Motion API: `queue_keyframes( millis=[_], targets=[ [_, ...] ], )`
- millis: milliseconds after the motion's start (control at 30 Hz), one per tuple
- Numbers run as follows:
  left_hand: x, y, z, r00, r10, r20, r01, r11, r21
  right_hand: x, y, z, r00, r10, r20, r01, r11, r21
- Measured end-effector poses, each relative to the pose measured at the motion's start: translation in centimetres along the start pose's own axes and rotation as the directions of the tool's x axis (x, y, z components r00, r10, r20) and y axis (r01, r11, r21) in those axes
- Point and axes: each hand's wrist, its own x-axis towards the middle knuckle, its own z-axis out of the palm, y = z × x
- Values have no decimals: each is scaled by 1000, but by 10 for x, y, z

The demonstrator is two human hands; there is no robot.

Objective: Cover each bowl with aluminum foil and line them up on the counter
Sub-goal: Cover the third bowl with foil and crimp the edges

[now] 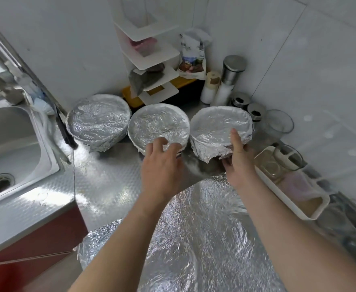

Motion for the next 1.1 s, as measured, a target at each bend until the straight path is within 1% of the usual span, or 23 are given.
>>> queue_keyframes(
  millis=[67,167,233,333,433,500,567,633,667,733,867,933,1000,1100],
  targets=[
    [5,-4,-1,997,-34,63,35,999,-25,7,1,-3,1000,25,15,-26,999,39],
    [5,-8,-4,997,-15,73,18,999,-37,14,2,-2,999,25,46,-26,1000,16],
    [5,-12,-3,998,7,62,-4,999,-49,16,2,1,997,60,38,-59,998,-27],
    [9,-18,0,999,32,4,-32,999,-28,21,4,5,996,88,35,-83,989,-124],
    [15,-21,0,998,60,-26,-60,998,-16,25,4,6,997,79,12,-74,963,-259],
    [16,-21,-3,995,100,-22,-101,994,-51,28,0,5,997,65,-37,-72,961,-267],
    [11,-21,-4,994,101,-43,-102,994,-36,33,-2,0,990,13,-140,-52,959,-277],
    [5,-20,1,998,53,-44,-53,999,3,33,-2,-5,967,-118,-226,35,939,-342],
    [4,-18,2,999,28,-39,-27,1000,13,33,-2,-5,956,-176,-235,80,927,-366],
    [4,-14,4,1000,-2,-14,2,1000,8,33,0,-2,949,-234,-210,130,900,-416],
    [7,-9,3,999,-44,10,44,999,-6,40,1,5,958,-246,-149,149,867,-475],
    [9,-8,3,998,-65,15,65,998,-9,36,-2,15,964,-229,-138,156,900,-407],
    [10,-7,3,997,-78,12,78,997,-13,37,-2,23,975,-179,-130,138,952,-272],
    [15,-5,6,999,-51,-12,51,999,8,38,-5,31,985,-142,-99,122,975,-187]
  ],
)
